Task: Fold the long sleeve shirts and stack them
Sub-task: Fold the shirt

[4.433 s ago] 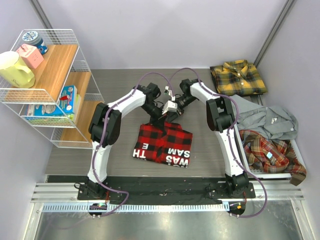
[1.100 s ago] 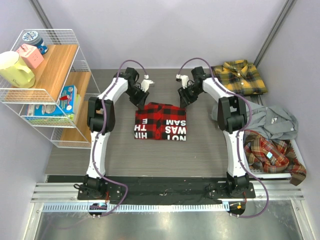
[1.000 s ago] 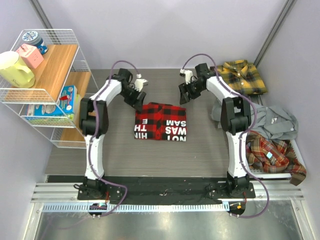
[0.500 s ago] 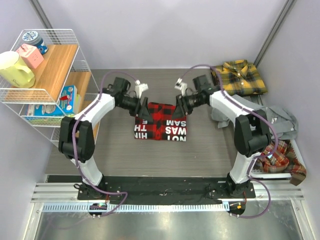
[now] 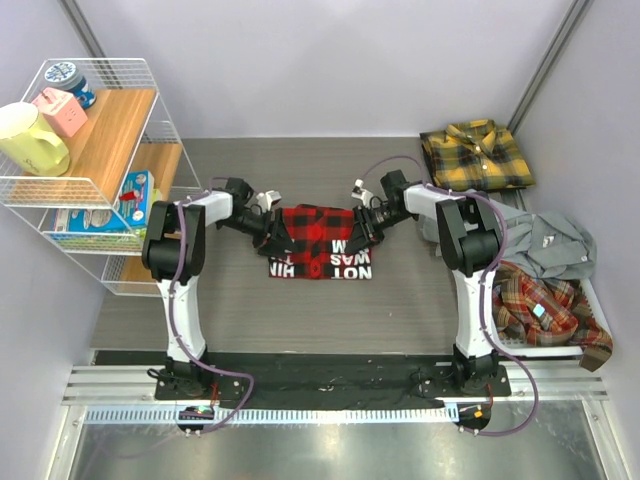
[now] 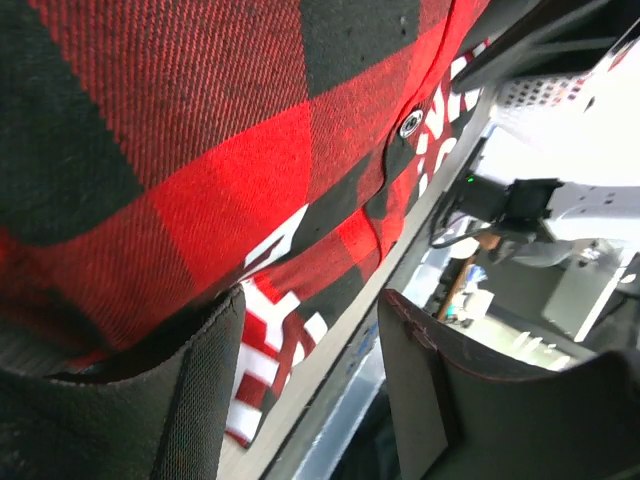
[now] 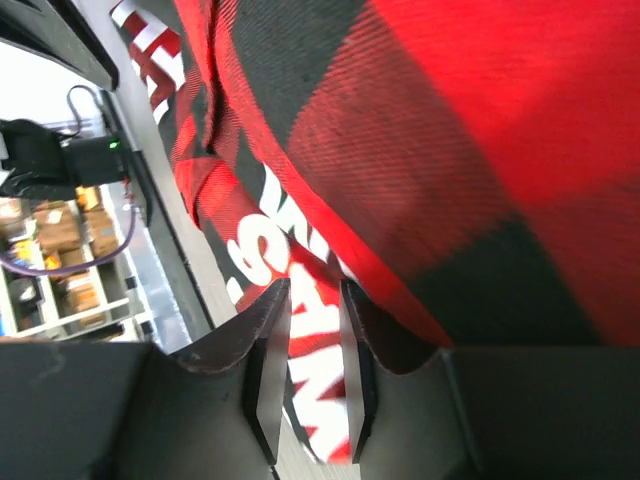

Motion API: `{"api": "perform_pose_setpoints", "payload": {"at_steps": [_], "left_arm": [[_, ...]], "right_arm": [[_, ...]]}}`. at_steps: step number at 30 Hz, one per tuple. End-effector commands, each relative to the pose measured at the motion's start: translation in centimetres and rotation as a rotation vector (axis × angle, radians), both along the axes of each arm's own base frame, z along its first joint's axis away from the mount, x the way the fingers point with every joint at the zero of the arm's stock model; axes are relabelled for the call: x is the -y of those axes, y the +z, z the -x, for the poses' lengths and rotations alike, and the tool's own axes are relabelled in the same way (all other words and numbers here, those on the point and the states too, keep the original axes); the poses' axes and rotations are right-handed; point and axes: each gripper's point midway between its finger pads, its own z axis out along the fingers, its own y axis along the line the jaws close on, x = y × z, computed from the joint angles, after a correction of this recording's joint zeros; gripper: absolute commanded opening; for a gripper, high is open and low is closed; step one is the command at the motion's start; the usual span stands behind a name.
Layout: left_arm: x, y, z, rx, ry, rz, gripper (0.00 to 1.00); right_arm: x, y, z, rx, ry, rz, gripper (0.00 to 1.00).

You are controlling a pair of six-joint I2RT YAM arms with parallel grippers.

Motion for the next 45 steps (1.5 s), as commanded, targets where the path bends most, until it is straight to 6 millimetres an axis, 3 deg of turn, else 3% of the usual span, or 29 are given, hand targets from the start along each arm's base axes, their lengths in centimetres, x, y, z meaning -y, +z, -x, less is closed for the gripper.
{"api": "perform_pose_setpoints", "payload": {"at_steps": [1, 3, 4, 6, 9, 10, 11, 13, 14, 16, 17, 18, 19, 21, 23, 24, 27, 29, 32, 34, 36, 37, 39, 40, 41, 43, 44, 45], "left_arm": [[-2.4, -0.4, -1.2, 0.166, -0.046, -0.13, 0.57], [-2.0, 2.2, -0.4, 0.262, -0.127, -0.072, 0.57], [-1.7, 4.4, -0.4, 0.319, -0.142, -0.052, 0.57], [-0.6, 6.8, -1.4, 0.397, -0.158, -0.028, 0.58], [1.5, 8.5, -4.2, 0.466, -0.14, -0.017, 0.59], [2.0, 8.4, -4.9, 0.429, -0.102, -0.017, 0.59], [2.4, 7.0, -5.8, 0.391, -0.085, -0.023, 0.59], [2.4, 6.6, -8.7, 0.407, -0.031, -0.064, 0.58], [2.4, 4.6, -9.3, 0.369, -0.029, -0.076, 0.58], [1.8, 3.2, -11.0, 0.378, -0.002, -0.133, 0.56], [1.5, 2.2, -11.3, 0.361, 0.007, -0.154, 0.56], [1.2, 0.6, -11.3, 0.329, 0.012, -0.171, 0.54], [0.7, -0.4, -11.4, 0.31, 0.024, -0.201, 0.52], [0.2, -1.8, -10.4, 0.288, -0.009, -0.235, 0.5], [0.2, -3.0, -7.2, 0.236, -0.088, -0.26, 0.49], [0.4, -2.3, -6.0, 0.242, -0.125, -0.254, 0.48], [1.3, -2.0, 1.0, 0.187, -0.315, -0.224, 0.48], [2.1, 0.4, 4.4, 0.16, -0.372, -0.126, 0.48], [2.2, 3.7, 4.6, 0.252, -0.397, -0.022, 0.55], [1.3, 5.4, 1.7, 0.324, -0.295, -0.04, 0.63], [1.0, 6.4, -2.9, 0.452, -0.217, -0.085, 0.71], [0.7, 6.5, -4.3, 0.469, -0.2, -0.094, 0.72], [0.6, 4.8, -6.0, 0.427, -0.202, -0.125, 0.73], [1.0, 6.0, -7.8, 0.476, -0.203, -0.118, 0.73], [1.1, 4.2, -8.3, 0.434, -0.21, -0.122, 0.73], [1.6, 4.6, -9.6, 0.442, -0.212, -0.107, 0.74], [1.8, 4.1, -9.9, 0.439, -0.223, -0.095, 0.74], [2.0, 2.8, -10.0, 0.411, -0.231, -0.086, 0.74]], "right_arm": [[1.4, 2.3, -2.6, 0.147, -0.002, 0.08, 0.34], [0.8, 6.2, -2.6, 0.177, -0.017, 0.01, 0.35], [0.5, 7.5, -3.0, 0.208, -0.024, -0.022, 0.36], [-0.1, 9.8, -3.6, 0.229, -0.062, -0.063, 0.38], [-1.1, 10.2, -5.5, 0.244, -0.138, -0.118, 0.38], [-1.5, 9.2, -6.7, 0.252, -0.143, -0.126, 0.38], [-1.5, 8.7, -7.2, 0.245, -0.147, -0.123, 0.38], [-1.6, 6.9, -8.7, 0.236, -0.154, -0.101, 0.38], [-1.5, 6.1, -9.2, 0.235, -0.158, -0.091, 0.38], [-0.8, 4.7, -10.6, 0.279, -0.158, -0.043, 0.37], [-0.4, 2.7, -10.8, 0.265, -0.153, -0.004, 0.37], [0.0, 1.7, -10.6, 0.241, -0.145, 0.035, 0.36], [0.4, 1.3, -11.9, 0.306, -0.129, 0.075, 0.36], [1.0, -0.4, -12.4, 0.304, -0.118, 0.128, 0.36], [1.3, -0.5, -12.9, 0.326, -0.09, 0.166, 0.36], [1.5, -0.4, -12.5, 0.32, -0.075, 0.175, 0.36], [1.2, 0.2, -11.2, 0.396, 0.031, 0.186, 0.38], [0.6, 0.2, -9.8, 0.466, 0.137, 0.176, 0.4], [-0.4, 1.3, -8.7, 0.571, 0.266, 0.146, 0.43], [-1.1, 2.5, -8.8, 0.621, 0.295, 0.133, 0.45], [-1.5, 4.2, -9.4, 0.659, 0.29, 0.118, 0.47], [-1.6, 5.7, -9.5, 0.687, 0.284, 0.114, 0.47], [-1.5, 7.0, -9.3, 0.697, 0.268, 0.11, 0.51], [-1.5, 8.8, -9.2, 0.729, 0.259, 0.106, 0.52], [-1.3, 9.4, -9.0, 0.733, 0.251, 0.109, 0.52], [-0.7, 9.7, -8.1, 0.711, 0.232, 0.134, 0.52], [-0.5, 10.6, -7.6, 0.723, 0.228, 0.138, 0.52], [-0.1, 9.9, -6.6, 0.685, 0.234, 0.149, 0.51]]}}
